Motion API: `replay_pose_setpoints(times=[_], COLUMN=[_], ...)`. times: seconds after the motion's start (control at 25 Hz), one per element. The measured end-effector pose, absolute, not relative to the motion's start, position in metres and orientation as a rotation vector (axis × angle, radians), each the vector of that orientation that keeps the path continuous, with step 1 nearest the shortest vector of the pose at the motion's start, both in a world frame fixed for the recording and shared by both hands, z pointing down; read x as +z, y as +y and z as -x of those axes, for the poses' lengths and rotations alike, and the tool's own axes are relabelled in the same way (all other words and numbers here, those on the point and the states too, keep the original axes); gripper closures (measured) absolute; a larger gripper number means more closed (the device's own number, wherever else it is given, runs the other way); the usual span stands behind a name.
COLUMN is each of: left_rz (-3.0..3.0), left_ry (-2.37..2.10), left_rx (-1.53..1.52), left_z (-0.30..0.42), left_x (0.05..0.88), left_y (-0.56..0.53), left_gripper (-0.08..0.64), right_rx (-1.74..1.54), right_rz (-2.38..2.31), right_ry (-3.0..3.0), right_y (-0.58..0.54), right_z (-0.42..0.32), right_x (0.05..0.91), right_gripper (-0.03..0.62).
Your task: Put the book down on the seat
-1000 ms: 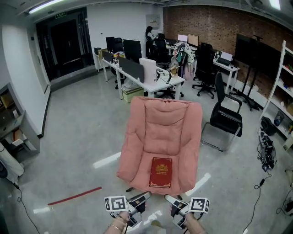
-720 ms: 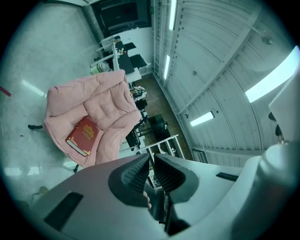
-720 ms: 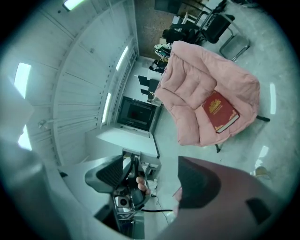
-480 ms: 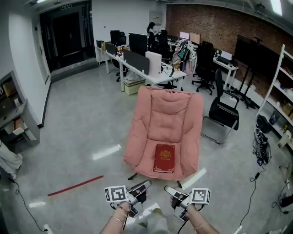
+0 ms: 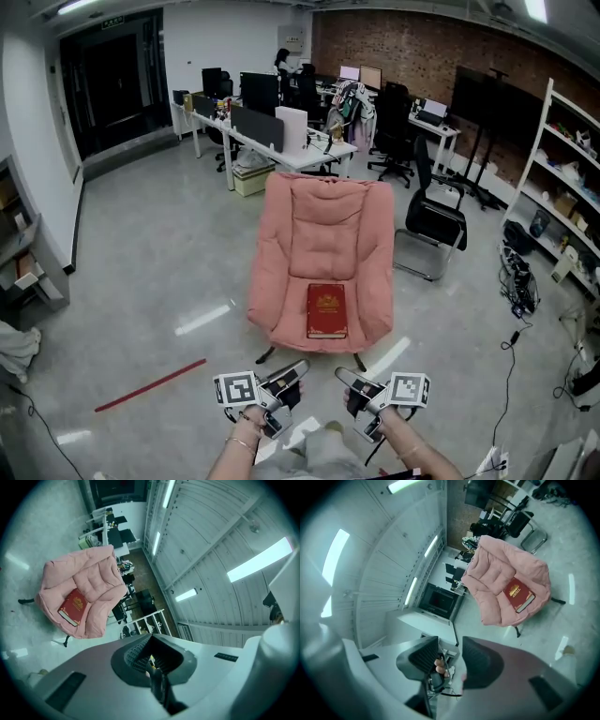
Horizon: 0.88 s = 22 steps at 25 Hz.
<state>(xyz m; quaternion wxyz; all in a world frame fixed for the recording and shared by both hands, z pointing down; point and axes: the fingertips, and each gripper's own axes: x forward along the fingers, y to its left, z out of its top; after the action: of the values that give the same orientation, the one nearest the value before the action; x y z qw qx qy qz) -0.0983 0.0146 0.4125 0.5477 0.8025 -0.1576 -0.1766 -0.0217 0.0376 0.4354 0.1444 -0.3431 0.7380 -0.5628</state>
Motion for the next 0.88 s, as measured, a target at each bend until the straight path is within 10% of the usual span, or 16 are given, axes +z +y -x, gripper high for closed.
replay_pose_setpoints(times=[0.28,0.88], left_rz=[-1.908,-2.03], left_ry=[-0.287,-0.374], left_rx=[-0.408,-0.361], left_z=[0.088,0.02], left_x=[0.403,0.407], left_y=[0.032,0.114], left_gripper=[0.56,0.561], right_rx=[-1.597,-1.58], right_rz=[1.019,0.952], right_ry=[2.078,2.187], right_y=[0.042,0.118], right_z=[0.01,-0.053], right_x=[0.429,0.419], right_gripper=[0.552,0.577])
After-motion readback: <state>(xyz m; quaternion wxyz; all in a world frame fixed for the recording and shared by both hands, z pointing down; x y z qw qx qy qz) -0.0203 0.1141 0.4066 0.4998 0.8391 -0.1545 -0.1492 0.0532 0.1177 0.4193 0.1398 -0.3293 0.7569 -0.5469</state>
